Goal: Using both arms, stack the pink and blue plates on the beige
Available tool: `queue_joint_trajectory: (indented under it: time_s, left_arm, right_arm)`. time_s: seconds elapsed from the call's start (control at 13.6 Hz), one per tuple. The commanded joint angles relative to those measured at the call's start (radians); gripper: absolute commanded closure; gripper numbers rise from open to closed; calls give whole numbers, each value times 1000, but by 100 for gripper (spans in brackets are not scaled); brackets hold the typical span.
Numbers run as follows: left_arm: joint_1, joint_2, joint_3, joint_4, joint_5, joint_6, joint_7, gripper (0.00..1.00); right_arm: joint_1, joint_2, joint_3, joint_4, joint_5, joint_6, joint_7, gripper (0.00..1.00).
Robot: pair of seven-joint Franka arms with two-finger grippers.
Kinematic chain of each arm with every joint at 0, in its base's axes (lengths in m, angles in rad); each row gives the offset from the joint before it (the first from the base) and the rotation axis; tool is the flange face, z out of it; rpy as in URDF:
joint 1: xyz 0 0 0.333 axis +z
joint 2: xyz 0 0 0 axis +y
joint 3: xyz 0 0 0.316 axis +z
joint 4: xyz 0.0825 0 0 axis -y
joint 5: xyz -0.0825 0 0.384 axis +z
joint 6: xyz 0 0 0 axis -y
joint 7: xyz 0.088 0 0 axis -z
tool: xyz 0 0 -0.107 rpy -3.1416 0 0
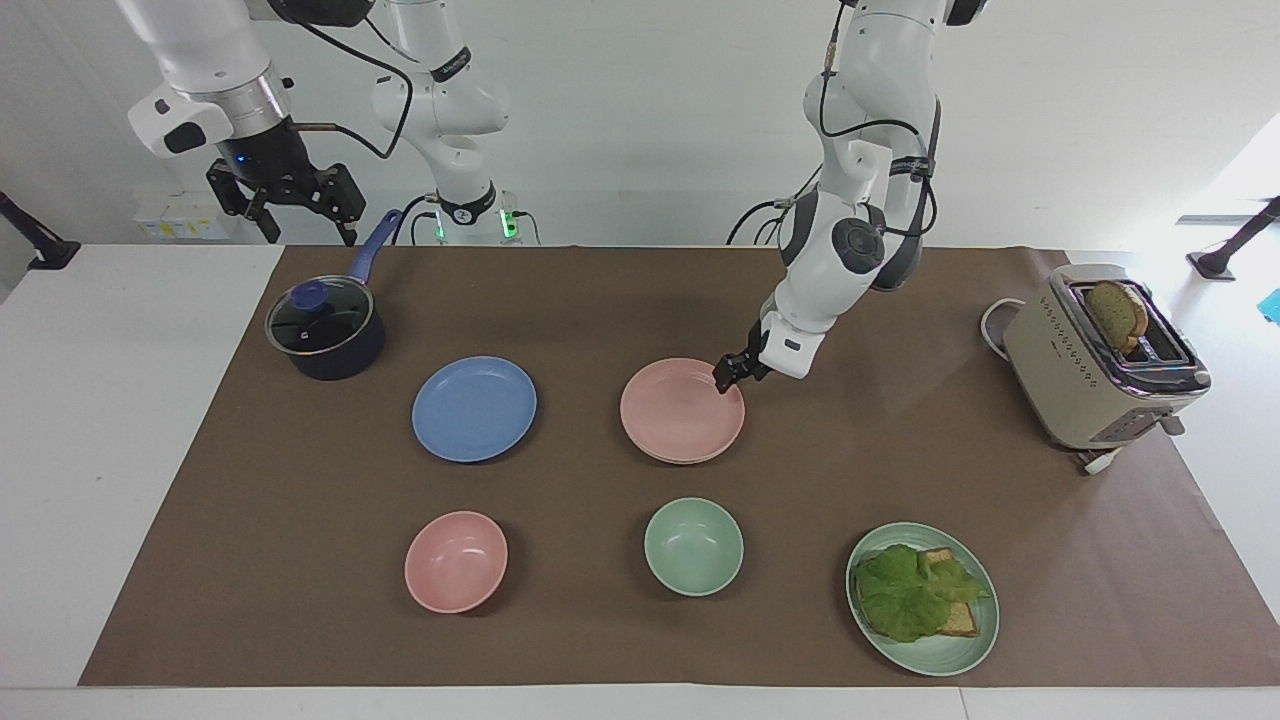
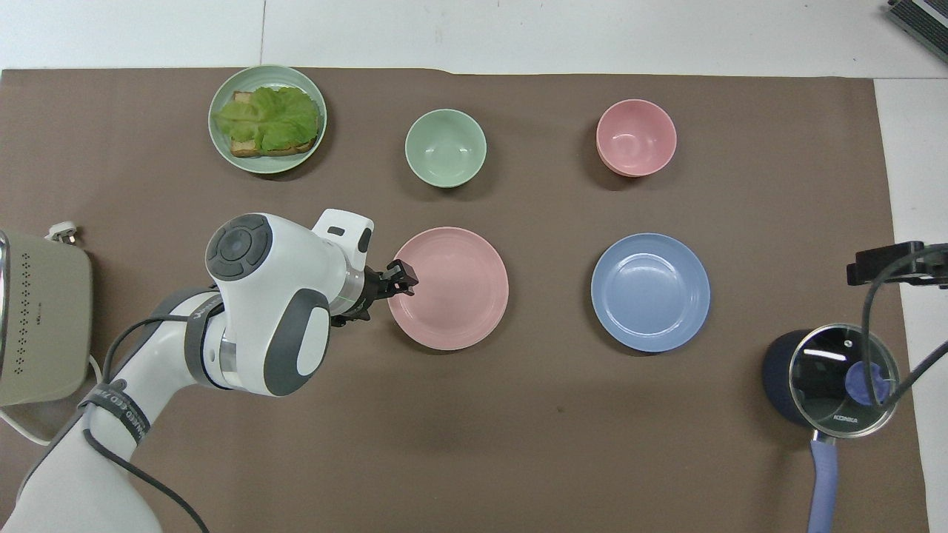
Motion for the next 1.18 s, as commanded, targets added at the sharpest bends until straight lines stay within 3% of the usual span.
queue_joint_trajectory:
  time_s: [0.0, 0.3, 0.59, 0.81, 1.11]
  left_arm:
    - [59, -20, 11, 84, 95, -137, 16, 0]
    - [222, -31, 15, 253, 150, -394, 176, 0]
    - [382, -75, 15, 366, 216, -569, 423, 0]
    - [413, -75, 15, 460, 339, -672, 577, 0]
    - [415, -140, 15, 517, 350, -729, 637, 0]
  right_arm:
    - [-2, -7, 3, 5, -10, -12, 19, 0]
    - [-2, -7, 3, 5, -10, -12, 19, 0]
    - [-2, -7, 3, 5, -10, -12, 19, 0]
    - [-2, -7, 3, 5, -10, -12, 19, 0]
    - [-2, -7, 3, 5, -10, -12, 19, 0]
